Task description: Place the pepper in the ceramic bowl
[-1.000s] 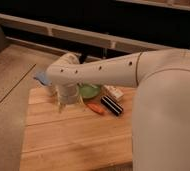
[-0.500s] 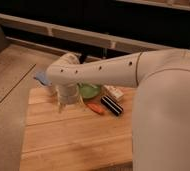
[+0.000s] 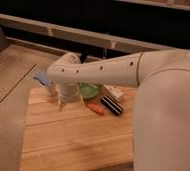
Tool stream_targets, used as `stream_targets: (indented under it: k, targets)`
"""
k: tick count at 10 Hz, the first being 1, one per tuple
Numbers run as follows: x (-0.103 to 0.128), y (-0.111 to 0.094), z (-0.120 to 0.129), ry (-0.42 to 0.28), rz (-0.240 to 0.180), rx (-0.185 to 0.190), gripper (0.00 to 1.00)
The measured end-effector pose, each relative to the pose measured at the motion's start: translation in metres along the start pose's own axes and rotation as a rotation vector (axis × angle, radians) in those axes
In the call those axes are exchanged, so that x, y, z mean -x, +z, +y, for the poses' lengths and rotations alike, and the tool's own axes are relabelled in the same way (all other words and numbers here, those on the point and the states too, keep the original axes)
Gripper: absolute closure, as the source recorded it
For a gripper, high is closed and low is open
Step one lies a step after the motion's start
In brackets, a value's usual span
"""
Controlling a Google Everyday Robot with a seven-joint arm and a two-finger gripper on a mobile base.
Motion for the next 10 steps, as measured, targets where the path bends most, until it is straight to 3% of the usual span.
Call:
stream_targets:
  k: [1,2,6,8,10]
  targets:
    - [0.010,-0.004,-0.002,-0.052,-0.022,0.000,0.35]
    - [0.027,-0.013,-0.012,-0.162,-0.050,-0.029,0.35]
    - [0.047,-0.037,-0.048,-0.464,-0.023,-0.152,0.35]
    - [0.051,-0.043,-0.055,-0.527,-0.012,-0.178,0.35]
    - [0.053,-0.034,-0.059,-0.527,-0.013,-0.177,0.35]
